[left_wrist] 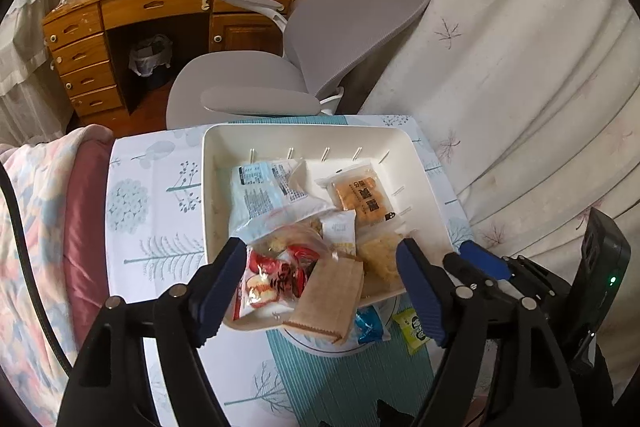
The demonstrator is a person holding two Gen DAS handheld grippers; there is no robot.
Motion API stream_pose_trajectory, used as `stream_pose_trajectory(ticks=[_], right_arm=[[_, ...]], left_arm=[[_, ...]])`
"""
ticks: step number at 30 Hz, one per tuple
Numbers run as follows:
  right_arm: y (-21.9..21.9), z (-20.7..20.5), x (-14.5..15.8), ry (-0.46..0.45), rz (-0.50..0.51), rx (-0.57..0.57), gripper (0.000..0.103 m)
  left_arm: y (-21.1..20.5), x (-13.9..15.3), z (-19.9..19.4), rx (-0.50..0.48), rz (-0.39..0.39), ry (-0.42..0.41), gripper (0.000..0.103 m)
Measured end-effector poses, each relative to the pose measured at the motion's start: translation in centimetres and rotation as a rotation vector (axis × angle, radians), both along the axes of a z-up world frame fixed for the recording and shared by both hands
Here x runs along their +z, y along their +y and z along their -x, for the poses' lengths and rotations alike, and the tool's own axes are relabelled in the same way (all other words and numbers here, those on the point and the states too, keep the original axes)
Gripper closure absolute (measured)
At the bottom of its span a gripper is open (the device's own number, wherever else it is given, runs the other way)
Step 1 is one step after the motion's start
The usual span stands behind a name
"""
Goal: Organize snacks
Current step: 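Carry the nut bag over the white tray and open the left tool while the right tool moves alongside, then withdraw both tools from the tray toward the blue wrapper and yellow-green packet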
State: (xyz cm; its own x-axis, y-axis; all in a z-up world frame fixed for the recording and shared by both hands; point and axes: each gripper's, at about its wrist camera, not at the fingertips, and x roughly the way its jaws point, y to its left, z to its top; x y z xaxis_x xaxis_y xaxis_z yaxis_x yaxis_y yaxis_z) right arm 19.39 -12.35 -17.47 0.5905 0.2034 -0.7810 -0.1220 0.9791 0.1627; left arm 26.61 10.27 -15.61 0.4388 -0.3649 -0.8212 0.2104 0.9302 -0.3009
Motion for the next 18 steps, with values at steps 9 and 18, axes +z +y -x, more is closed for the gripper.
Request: stream_pose_trajectory(ticks=[9,18], right_arm=[[-1.5,2.8,1.1,0.014,-0.042,-0.064,0.070],[-2.7,6.3,1.1,0.048,-0.070,-0.146,0.061]], left_arm=[[-0.1,0.9,4.1,-0.020,-0.019,0.001,0.027],[-0.3,0.7,8.1,-0.068,-0.030,0.009,0.026]])
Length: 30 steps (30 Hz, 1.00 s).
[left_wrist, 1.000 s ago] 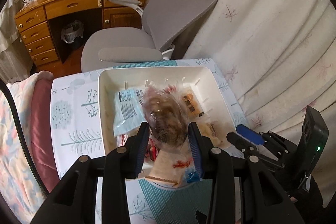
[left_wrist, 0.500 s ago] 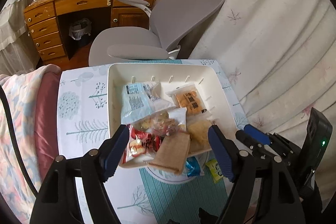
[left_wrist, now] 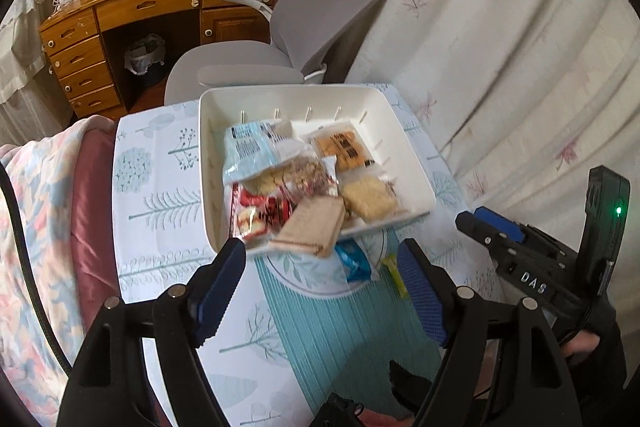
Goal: Organize snacks
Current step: 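Withdraw both tools from the tray toward the blue wrapper and yellow-green packet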
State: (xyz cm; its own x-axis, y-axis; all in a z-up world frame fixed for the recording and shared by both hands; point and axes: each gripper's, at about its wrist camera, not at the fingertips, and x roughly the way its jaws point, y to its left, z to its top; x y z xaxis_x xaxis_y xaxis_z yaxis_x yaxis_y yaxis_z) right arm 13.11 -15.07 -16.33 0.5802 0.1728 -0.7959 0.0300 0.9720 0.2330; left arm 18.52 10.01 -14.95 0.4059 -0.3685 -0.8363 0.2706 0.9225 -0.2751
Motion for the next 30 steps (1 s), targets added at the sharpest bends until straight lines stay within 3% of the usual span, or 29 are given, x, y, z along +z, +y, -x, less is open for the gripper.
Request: stream_pose_trajectory(ticks=[10,13,17,22,30], right_arm=[[-1.6,2.9,-1.9,0.101,-0.013,-0.120,0.053],[-2.1,3.7,-2.9,0.136,-0.015,-0.154,0.045],[-2.8,4.5,-4.3,0.184,-0.020,-0.177,0.043],[-3.6,4.9,-6.6,0.254,-0.017,-0.204,0.030],[-4.8,4.9,-9.9,0.319,-0.009,-0.201,0.029]], left_arm=[[-0.2,-3.1,2.8,-0.049,-0.044,0.045,0.025],[-0.6,-4.3,3.5,-0.068,-0.072,0.052,0.025],[-1.1,-6.2,4.0,-0.089,-0.110,0.065,0.022],[-2.2,-8.2,4.4,-0.124,-0.160,0.058,0.021],[-4.4,-10.9,3.8,-0.172,-0.121,0.046,0.019]])
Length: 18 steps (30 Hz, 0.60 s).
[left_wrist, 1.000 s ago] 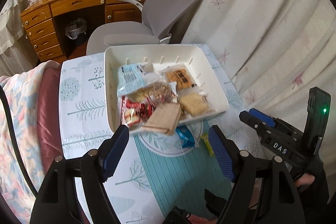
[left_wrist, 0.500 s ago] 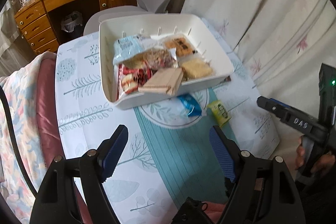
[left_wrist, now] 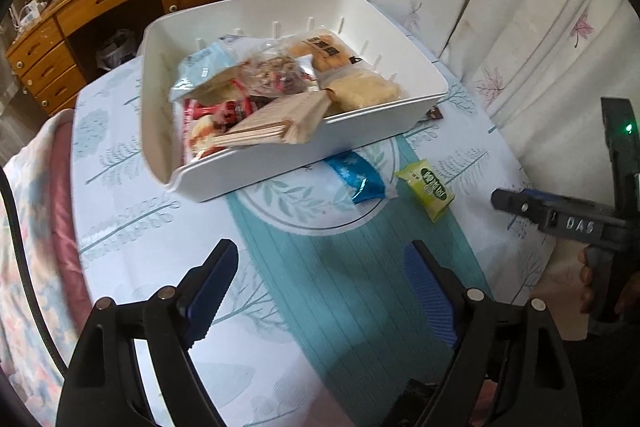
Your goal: Organize snacks
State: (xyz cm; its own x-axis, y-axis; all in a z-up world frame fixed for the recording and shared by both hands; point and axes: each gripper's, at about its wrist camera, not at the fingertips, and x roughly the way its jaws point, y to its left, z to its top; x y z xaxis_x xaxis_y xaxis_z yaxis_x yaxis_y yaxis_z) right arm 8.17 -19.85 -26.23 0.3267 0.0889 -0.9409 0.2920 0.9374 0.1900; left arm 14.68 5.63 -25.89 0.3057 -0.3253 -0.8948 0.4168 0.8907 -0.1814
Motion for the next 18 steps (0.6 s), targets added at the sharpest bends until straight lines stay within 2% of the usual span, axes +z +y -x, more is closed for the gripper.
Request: stream_pose_trajectory(ticks=[7,11,18], right_arm=[[0.6,-0.7,-2.0,0.021,-0.007,0.099,0.029],[1.1,-1.3,-2.7,0.005,0.028,0.178,0.029],[2.4,-2.2,-4.0,-0.056,0.076,0.338,0.029]], left_arm=[[-3.0,-1.7,-1.5,-0.005,0.048,-0.003,0.019],[-5.0,-2.4,-2.4,0.003,0.058,-0.002,0.019],[-7.7,-4.3,-4.1,0.083,0.013,0.017,0.019]])
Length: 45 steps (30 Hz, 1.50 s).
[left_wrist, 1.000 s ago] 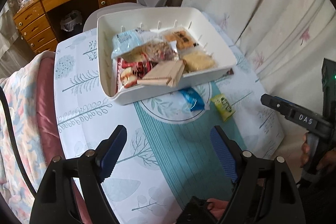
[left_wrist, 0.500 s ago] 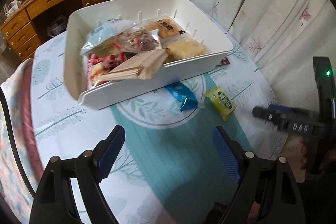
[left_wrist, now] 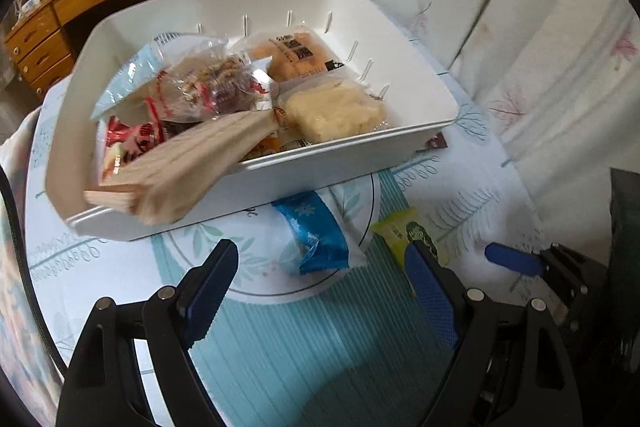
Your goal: Organize snacks
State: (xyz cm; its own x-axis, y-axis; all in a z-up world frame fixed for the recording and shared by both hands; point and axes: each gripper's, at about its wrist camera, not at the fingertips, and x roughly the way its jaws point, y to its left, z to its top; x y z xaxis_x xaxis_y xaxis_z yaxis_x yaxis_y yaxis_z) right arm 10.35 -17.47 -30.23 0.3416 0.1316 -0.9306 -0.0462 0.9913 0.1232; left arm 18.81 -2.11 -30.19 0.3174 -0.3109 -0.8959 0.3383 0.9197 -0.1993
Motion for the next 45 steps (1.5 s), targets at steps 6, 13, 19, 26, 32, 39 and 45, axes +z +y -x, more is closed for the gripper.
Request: stream_pose_trajectory(ticks=[6,13,19,26,32,39,45], right_arm=[[0.6,-1.1,-0.7,-0.022,0.022,0.135,0.029],[-0.3,-1.9,-1.7,-0.025,0.008,0.172,0.032],[-0.1,-2.2,-2.6,-0.027,-0.032,0.200,0.043],[0.0,-2.5,-3.2,-0.011,-0.059,0.227,0.055],[-0.3,-2.2,-3.5,0.000,-0.080,0.244,0.065],[-0.8,-2.4,-3.7,0.023,-0.094,0.247,0.065],[-1.6,-2.9,-4.0,0.057,-0.112,0.218,0.065]], left_arm=[[-1.3,-1.9,-1.4,0.059,-0.018,0.047,0.019],[-2.1,-3.5,-2.8,0.099,-0.046,0.070,0.019],[-2.9,-4.4,-3.5,0.113,-0.104,0.072,0.019],[-4.0,-5.3,-4.0,0.117,-0.138,0.087,0.032],[-4.8,-6.1,-3.9,0.101,-0.163,0.100,0.051],[-5.9,-7.1,-3.6,0.096,-0.195,0.099,0.063],[-5.6,-7.5,-3.4,0.090,-0.201,0.099,0.069]])
